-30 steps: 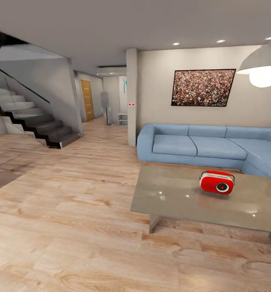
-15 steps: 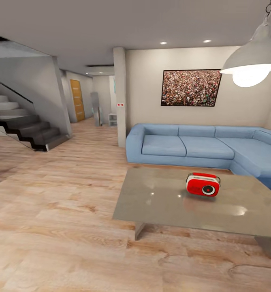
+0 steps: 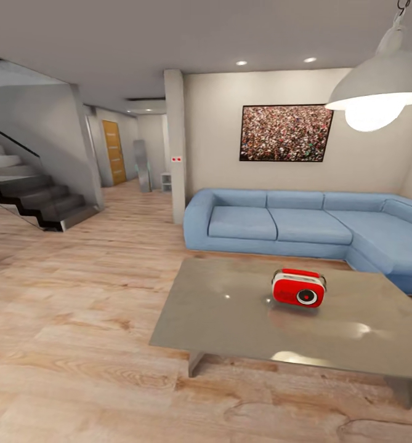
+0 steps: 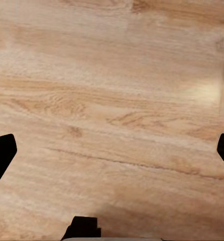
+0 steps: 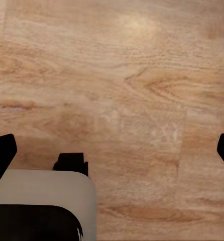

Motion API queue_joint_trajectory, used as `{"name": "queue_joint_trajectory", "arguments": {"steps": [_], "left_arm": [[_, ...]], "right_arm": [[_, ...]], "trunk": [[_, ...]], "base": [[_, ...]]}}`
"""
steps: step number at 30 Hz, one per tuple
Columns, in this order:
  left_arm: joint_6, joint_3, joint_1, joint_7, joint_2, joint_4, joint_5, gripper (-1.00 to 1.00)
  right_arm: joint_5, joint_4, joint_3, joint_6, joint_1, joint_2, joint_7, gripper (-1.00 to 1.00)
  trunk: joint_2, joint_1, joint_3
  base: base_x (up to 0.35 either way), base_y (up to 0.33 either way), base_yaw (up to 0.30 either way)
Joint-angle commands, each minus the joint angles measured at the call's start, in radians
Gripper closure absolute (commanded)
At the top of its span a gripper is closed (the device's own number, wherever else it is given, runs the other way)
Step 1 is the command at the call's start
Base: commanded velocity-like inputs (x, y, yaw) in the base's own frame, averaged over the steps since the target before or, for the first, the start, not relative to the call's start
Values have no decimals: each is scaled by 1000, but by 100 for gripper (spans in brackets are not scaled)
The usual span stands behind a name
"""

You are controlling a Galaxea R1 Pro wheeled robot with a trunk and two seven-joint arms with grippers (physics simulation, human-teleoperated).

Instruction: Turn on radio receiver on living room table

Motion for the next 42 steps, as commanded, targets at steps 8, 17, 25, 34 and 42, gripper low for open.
{"name": "queue_joint_trajectory", "arguments": {"steps": [8, 17, 25, 34, 42], "left_arm": [[0, 0, 0, 1, 0, 0, 0, -100], [0, 0, 0, 17, 0, 0, 0, -100], [1, 0, 0, 18, 0, 0, 0, -100], [0, 0, 0, 18, 0, 0, 0, -100], [1, 1, 0, 18, 1, 0, 0, -100]], "right_arm": [[0, 0, 0, 0, 0, 0, 0, -100], [0, 0, 0, 0, 0, 0, 0, -100], [0, 0, 0, 0, 0, 0, 0, -100], [0, 0, 0, 0, 0, 0, 0, -100], [0, 0, 0, 0, 0, 0, 0, -100]], "trunk": [[0, 0, 0], [0, 0, 0], [0, 0, 0], [0, 0, 0], [0, 0, 0]], "base": [[197, -287, 0], [168, -300, 0], [149, -308, 0], [154, -246, 0], [261, -56, 0]]}}
